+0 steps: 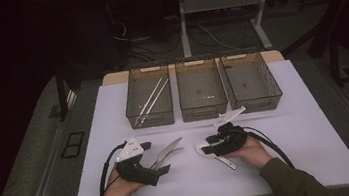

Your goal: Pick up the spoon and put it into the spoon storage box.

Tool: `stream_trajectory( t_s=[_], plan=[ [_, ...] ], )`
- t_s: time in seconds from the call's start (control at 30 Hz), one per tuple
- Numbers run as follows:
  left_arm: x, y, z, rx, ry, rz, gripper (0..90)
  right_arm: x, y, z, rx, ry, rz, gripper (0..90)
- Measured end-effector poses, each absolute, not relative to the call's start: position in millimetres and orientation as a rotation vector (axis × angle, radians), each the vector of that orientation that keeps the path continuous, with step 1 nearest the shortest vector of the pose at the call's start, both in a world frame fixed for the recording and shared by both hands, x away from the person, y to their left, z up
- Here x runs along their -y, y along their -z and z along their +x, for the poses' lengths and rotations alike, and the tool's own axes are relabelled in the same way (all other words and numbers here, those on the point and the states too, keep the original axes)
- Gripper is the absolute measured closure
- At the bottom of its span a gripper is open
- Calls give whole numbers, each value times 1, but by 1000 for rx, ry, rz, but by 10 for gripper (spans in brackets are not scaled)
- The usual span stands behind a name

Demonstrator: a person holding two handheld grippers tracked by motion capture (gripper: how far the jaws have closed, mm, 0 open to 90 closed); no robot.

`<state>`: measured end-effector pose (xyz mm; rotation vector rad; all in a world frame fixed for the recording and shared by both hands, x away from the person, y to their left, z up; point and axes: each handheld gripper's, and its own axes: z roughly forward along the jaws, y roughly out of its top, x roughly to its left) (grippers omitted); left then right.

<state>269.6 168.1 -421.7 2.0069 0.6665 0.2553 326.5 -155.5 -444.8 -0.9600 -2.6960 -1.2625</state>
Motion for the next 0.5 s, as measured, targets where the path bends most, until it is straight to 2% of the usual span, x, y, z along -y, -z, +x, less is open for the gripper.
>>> stream_trajectory(
  t_s=[0.5],
  plan=[
    [-169,421,269,-665,-252,2006,0,149,449,321,2785,1212,-890,569]
  ],
)
